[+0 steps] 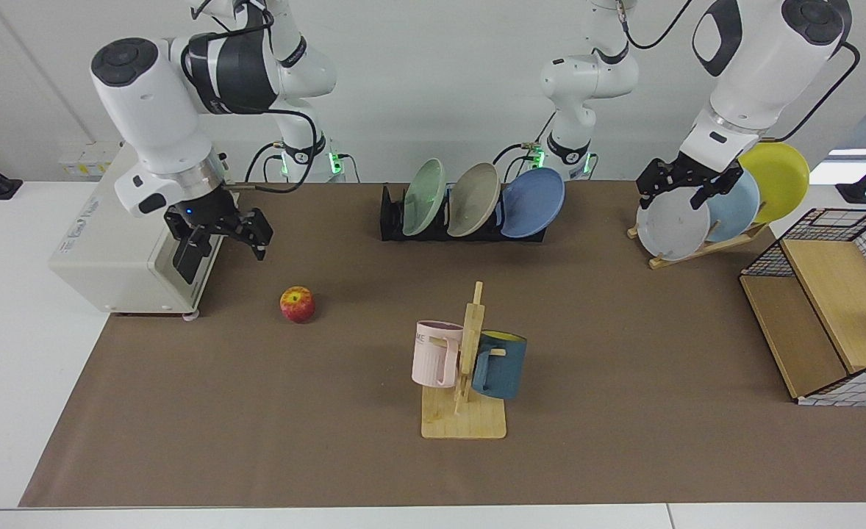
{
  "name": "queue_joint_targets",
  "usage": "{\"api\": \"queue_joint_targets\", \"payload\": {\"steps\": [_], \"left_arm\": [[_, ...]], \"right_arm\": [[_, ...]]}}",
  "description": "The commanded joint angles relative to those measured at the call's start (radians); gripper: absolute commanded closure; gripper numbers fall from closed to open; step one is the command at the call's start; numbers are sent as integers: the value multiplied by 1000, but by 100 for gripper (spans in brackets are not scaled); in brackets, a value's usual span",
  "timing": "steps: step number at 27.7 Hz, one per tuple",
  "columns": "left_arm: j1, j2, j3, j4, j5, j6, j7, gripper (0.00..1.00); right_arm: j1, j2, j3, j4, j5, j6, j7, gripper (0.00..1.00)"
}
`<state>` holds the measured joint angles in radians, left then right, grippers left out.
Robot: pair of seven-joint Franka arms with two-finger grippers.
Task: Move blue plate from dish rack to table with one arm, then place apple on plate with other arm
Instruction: 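Move the right gripper toward the red apple while the left gripper lowers, then grasp the blue plate in the rack with the left gripper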
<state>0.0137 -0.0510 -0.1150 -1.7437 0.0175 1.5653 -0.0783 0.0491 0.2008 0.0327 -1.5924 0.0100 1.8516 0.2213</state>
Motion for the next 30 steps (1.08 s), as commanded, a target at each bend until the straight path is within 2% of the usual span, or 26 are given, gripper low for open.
{"api": "queue_joint_targets", "payload": {"steps": [1, 5, 8, 12, 17, 21, 25, 30], "left_arm": [[-109, -174, -41, -268, 101, 71, -152, 0], [-149, -305, -75, -448, 99, 127, -205, 0], [-150, -349, -123, -529, 99, 174, -276, 0], [-146, -339, -216, -591, 104, 220, -385, 0], [-152, -362, -236, -684, 105, 266, -405, 0], [-150, -349, -293, -772, 107, 343, -446, 0], [-149, -345, -298, -775, 102, 348, -442, 0], [-141, -340, -298, -774, 98, 349, -417, 0]], "right_arm": [[-9, 9, 21, -99, -2, 127, 29, 0], [-9, 11, 29, -167, -2, 198, 30, 0], [-8, 20, 35, -205, -5, 221, 33, 0], [-5, 14, 45, -274, -16, 276, 41, 0], [-8, 17, 55, -308, -19, 290, 41, 0], [-9, 17, 55, -357, -21, 336, 41, 0], [-11, 26, 55, -385, -24, 365, 35, 0], [-11, 40, 55, -406, -71, 382, 30, 0]]}}
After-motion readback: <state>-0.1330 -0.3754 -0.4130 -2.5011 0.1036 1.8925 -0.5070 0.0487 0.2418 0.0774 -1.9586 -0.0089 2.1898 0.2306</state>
